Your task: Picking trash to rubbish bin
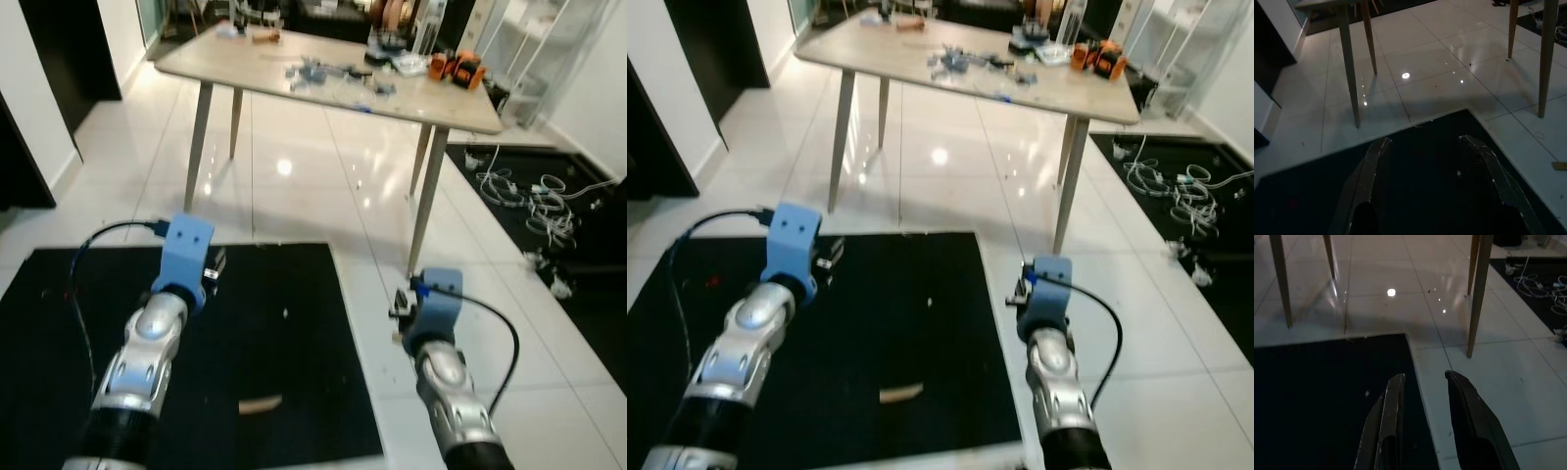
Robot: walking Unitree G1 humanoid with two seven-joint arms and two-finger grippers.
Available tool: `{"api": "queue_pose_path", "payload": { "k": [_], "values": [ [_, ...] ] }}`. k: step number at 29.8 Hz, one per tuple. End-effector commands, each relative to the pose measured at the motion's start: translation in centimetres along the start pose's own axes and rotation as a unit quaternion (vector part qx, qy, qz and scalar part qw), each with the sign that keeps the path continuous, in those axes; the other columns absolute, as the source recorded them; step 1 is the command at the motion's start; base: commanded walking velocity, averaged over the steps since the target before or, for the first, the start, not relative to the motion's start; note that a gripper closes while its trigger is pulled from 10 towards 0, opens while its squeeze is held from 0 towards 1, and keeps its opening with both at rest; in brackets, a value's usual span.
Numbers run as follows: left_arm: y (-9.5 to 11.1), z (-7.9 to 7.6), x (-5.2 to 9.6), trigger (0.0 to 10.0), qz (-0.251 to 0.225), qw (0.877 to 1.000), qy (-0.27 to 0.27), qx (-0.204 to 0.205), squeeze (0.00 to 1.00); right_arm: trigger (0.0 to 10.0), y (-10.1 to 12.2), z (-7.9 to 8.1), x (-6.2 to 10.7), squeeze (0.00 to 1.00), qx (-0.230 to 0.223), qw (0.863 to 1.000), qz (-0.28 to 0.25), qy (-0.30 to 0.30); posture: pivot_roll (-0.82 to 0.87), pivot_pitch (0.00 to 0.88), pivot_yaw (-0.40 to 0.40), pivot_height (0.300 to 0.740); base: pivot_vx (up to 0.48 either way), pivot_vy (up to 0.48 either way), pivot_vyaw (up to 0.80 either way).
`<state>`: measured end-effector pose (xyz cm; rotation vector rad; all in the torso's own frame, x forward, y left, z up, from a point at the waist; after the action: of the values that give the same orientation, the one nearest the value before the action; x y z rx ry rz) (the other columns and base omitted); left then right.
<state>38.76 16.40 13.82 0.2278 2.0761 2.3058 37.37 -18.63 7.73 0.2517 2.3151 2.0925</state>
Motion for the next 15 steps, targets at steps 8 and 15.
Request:
{"api": "queue_pose_path", "payload": {
  "k": [8, 15],
  "values": [
    [-0.3, -0.54, 0.01, 10.0, 0.005, 1.0, -0.01, 0.001, 0.0, 10.0, -0.62, -0.58, 0.28, 0.0, 0.001, 1.0, 0.009, -0.009, -0.04, 0.074, -0.038, 0.74, 0.363, 0.0, 0.0],
    [-0.29, -0.58, 0.01, 10.0, 0.004, 1.0, -0.012, 0.0, 0.0, 10.0, -0.68, -0.68, 0.31, 0.0, 0.002, 1.0, 0.008, -0.011, -0.04, 0.073, -0.037, 0.74, 0.364, 0.0, 0.0]
  ]
}}
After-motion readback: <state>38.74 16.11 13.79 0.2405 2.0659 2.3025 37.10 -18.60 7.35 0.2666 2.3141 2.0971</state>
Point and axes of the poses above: a point about 5 cm out from each wrist's last joint towards the gripper, its own x axis pointing back from the gripper into the wrist, its own y axis along the axis of the wrist's last joint, z = x × y, the point moved 6 cm from there along -x, pointing out of the wrist towards the gripper, and after that the axes turned 7 degrees about x, right-handed, at the moved point
